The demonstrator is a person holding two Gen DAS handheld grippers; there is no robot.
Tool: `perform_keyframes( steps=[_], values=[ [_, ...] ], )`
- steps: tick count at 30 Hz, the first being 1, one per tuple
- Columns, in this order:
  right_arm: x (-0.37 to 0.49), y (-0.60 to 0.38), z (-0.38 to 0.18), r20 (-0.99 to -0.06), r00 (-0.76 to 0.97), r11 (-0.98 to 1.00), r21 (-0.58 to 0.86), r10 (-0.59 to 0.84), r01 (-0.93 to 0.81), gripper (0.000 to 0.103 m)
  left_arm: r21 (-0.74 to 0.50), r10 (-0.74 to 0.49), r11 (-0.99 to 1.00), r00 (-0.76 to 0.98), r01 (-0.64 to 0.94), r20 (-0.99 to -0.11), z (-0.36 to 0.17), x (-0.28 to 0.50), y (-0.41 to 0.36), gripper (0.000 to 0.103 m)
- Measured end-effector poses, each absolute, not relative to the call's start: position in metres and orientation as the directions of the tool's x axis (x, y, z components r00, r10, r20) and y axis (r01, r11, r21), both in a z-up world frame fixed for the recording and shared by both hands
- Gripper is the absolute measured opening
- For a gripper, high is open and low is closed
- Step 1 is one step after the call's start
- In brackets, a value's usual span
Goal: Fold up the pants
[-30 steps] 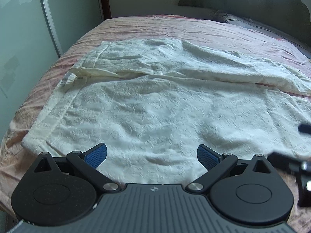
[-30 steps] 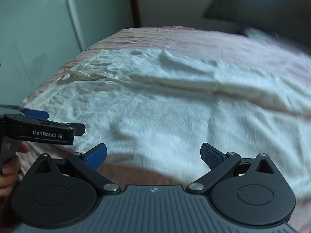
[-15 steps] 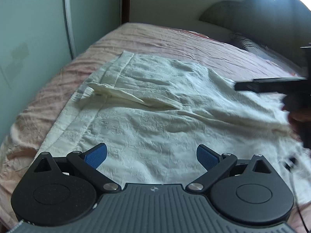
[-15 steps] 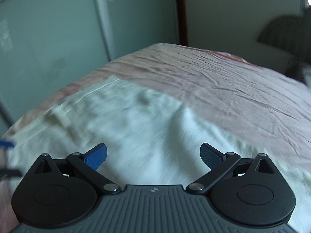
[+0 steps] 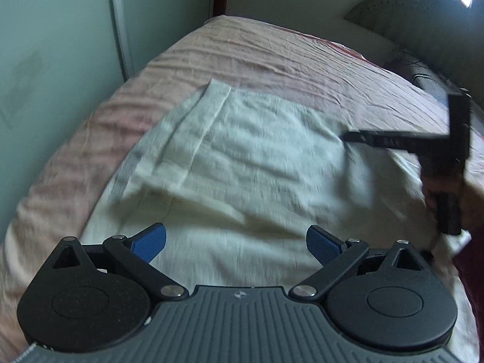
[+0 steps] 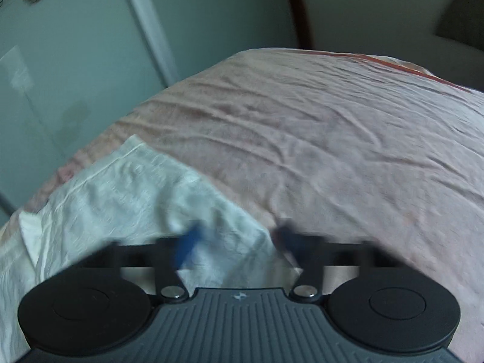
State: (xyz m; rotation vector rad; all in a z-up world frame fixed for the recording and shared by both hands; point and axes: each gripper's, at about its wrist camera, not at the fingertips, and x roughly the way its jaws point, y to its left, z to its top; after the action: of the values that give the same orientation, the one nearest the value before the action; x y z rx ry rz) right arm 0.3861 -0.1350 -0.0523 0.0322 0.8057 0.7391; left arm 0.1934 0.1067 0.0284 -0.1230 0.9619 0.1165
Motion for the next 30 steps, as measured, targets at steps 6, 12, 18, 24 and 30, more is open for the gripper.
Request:
perform_keyframes(
  steps=[6, 12, 18, 24, 30],
  values=[
    [0.331, -0.126, -0.029, -0.585, 0.588, 0.729, 0.008, 0.558, -0.684, 0.013, -0.133, 0.020, 0.972, 0.634, -0.193, -0.773, 0.035, 0.263, 0.121, 0.100],
    [0.234, -0.090, -0.021, -0.507, 0.695, 0.573, -0.402, 0.510, -0.714, 0.011, -0.486, -0.227, 0.831, 0.632, -0.270, -0.741, 0.031, 0.320, 0.159, 0.101],
    [0.185, -0.080, -0.038, -0.502, 0.713, 0.460, -0.547, 0.489, -0.700, 0.010, -0.519, -0.270, 0.784, 0.567, -0.341, -0.779, 0.016, 0.349, 0.170, 0.093],
    [0.175, -0.078, -0.045, -0.506, 0.732, 0.457, -0.573, 0.456, -0.680, 0.009, -0.547, -0.300, 0.746, 0.542, -0.380, -0.785, 0.006, 0.326, 0.173, 0.007],
    [0.147, -0.085, -0.031, -0.490, 0.738, 0.519, -0.525, 0.464, -0.675, 0.009, -0.500, -0.263, 0.832, 0.622, -0.241, -0.738, 0.035, 0.248, 0.172, 0.007]
  ],
)
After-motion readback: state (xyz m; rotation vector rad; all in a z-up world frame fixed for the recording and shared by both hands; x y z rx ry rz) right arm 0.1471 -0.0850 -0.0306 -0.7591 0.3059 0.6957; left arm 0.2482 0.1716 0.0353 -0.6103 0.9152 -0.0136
